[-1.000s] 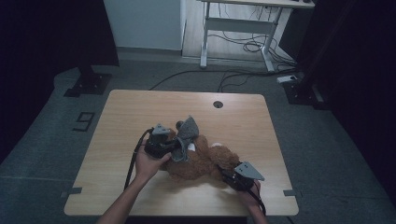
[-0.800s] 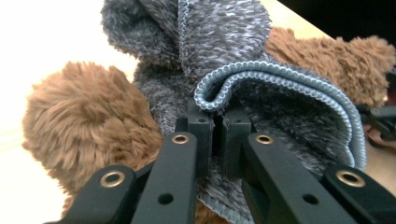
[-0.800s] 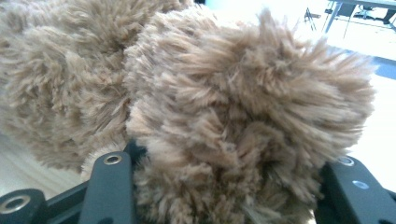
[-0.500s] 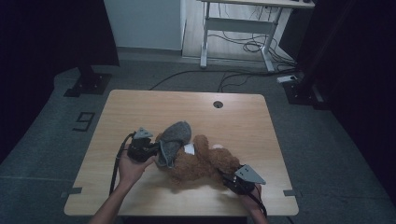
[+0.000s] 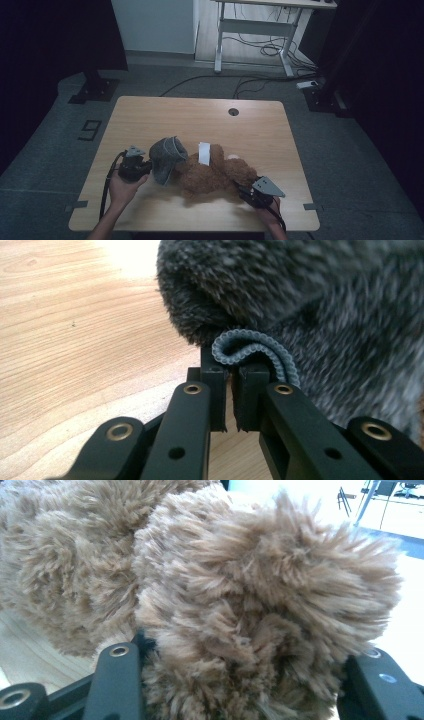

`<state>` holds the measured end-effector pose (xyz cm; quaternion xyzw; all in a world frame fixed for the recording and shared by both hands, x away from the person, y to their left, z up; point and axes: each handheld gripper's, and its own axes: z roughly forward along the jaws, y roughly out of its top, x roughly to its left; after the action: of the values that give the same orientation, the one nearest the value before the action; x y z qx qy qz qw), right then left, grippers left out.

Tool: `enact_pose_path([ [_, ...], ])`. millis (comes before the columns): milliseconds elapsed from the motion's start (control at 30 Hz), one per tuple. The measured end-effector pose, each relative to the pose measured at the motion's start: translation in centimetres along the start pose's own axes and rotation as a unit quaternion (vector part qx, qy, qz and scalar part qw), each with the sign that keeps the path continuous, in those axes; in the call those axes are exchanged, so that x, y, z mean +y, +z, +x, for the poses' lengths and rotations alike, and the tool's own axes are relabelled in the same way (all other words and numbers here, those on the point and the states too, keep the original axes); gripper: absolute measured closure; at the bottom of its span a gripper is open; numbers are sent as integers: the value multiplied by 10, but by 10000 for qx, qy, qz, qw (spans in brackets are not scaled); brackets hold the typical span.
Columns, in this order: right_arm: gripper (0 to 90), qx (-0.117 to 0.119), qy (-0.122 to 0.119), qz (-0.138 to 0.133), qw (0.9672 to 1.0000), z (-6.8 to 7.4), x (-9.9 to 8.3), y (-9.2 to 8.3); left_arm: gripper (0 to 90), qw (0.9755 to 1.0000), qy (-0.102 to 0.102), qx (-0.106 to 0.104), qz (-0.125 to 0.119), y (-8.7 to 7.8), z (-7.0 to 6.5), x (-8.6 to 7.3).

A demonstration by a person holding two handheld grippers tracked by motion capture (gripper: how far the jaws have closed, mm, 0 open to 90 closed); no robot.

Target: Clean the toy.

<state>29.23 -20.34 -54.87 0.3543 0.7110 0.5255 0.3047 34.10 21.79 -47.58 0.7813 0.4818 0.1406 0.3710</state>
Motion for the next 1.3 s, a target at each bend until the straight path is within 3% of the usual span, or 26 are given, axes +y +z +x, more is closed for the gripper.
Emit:
enact_pose_path([
  [67, 432, -4, 25, 1, 10000, 0, 0, 0, 845, 9999, 103, -70, -65, 0, -6, 5],
  [133, 432, -8, 33, 1, 10000, 0, 0, 1, 845, 9991, 407, -89, -87, 1, -20, 11],
  [233, 432, -28, 89, -11, 10000, -1, 1, 3, 846, 9947, 1000, -234, -51, 12, -55, 23],
  [333, 432, -39, 113, -7, 9999, -2, 1, 3, 846, 9910, 1327, -88, 180, 29, -78, 30],
  [400, 432, -50, 136, -1, 9999, -2, 1, 3, 846, 9909, 1270, -118, 421, 42, -82, 33],
  [433, 432, -55, 144, 1, 9999, -3, 1, 3, 846, 9898, 1296, -67, 591, 49, -81, 32],
  [500, 432, -46, 145, 2, 9999, -3, 1, 3, 846, 9894, 1155, 11, 878, 63, -70, 26],
  [567, 432, -31, 105, -2, 9999, -3, 1, 3, 844, 9926, 858, -129, 855, 68, -58, 18],
  [833, 432, -22, 65, 1, 10000, -3, 1, 3, 838, 9936, 701, -201, 859, 61, -47, 13],
  [900, 432, -24, 48, -2, 10000, -3, 1, 3, 834, 9952, 572, -224, 758, 55, -40, 12],
  [933, 432, -73, -40, 9, 10000, -2, 1, 3, 835, 9974, 431, -228, 535, 47, -34, 13],
  [967, 432, -73, -40, 9, 10000, -2, 1, 3, 835, 9974, 431, -228, 535, 47, -34, 13],
  [1067, 436, -197, -221, 23, 9996, 1, 2, 7, 835, 9987, 321, -391, -45, 25, -32, 22],
  [1100, 437, -218, -256, 22, 9994, 2, 3, 8, 835, 9980, 312, -460, -299, 16, -34, 28],
  [1167, 442, -288, -306, 34, 9991, 2, 4, 12, 835, 9967, 354, -508, -519, 5, -41, 41],
  [1300, 449, -405, -347, 47, 9986, 3, 7, 25, 833, 9942, 511, -708, -621, 5, -59, 64],
])
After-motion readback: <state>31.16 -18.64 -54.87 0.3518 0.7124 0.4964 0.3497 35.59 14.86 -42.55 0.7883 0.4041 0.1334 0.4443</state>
